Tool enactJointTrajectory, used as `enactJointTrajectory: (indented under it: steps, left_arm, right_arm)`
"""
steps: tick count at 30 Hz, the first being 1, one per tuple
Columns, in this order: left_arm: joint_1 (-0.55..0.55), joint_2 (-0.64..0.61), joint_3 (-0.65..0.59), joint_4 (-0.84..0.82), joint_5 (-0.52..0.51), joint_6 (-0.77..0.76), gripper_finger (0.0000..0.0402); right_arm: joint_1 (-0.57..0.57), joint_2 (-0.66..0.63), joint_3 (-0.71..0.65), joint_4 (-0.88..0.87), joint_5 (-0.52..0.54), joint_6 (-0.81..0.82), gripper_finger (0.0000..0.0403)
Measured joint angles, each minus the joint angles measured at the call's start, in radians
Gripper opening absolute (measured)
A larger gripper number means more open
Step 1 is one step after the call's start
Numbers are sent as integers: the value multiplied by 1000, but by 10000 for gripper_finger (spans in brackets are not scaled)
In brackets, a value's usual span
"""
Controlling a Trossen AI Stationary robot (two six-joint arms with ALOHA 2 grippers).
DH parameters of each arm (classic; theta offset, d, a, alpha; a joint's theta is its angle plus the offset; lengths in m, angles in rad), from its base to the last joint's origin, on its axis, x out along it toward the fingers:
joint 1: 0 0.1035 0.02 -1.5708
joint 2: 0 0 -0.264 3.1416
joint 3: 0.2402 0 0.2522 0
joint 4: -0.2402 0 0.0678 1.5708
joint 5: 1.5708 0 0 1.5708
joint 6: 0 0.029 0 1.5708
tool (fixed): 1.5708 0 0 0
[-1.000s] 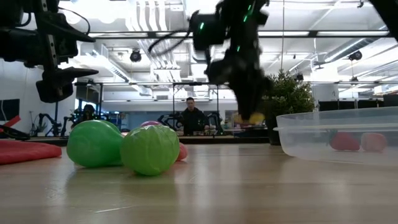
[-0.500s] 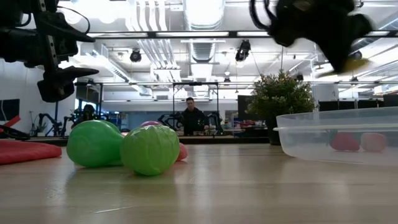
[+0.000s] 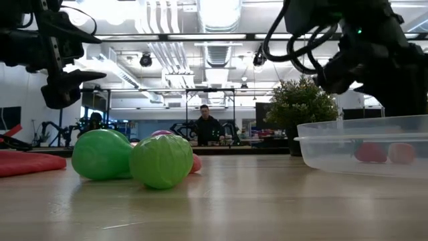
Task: Pick and placing Produce into tupperware
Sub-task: Put the yellow corn into the transparent bin, then put the orange carrot into the transparent bin
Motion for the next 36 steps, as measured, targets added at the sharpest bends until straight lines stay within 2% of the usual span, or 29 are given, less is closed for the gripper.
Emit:
enactJointTrajectory:
  steps: [7, 18, 26, 29, 36]
  left_arm:
    - [0, 0, 0, 16, 1, 0, 244]
    - [0, 2, 0, 12, 1, 1, 244]
    - [0, 0, 0, 12, 1, 0, 244]
    - [0, 0, 0, 13, 1, 0, 244]
    - [0, 1, 0, 12, 1, 0, 244]
  right_arm:
    - [-16, 3, -69, 160, -17, -1, 20]
    - [-21, 3, -92, 164, -14, 4, 20]
    - [-21, 3, -76, 108, 44, 24, 24]
    - [-23, 3, -43, 49, 49, -8, 48]
    - [-25, 0, 20, -37, 71, -45, 137]
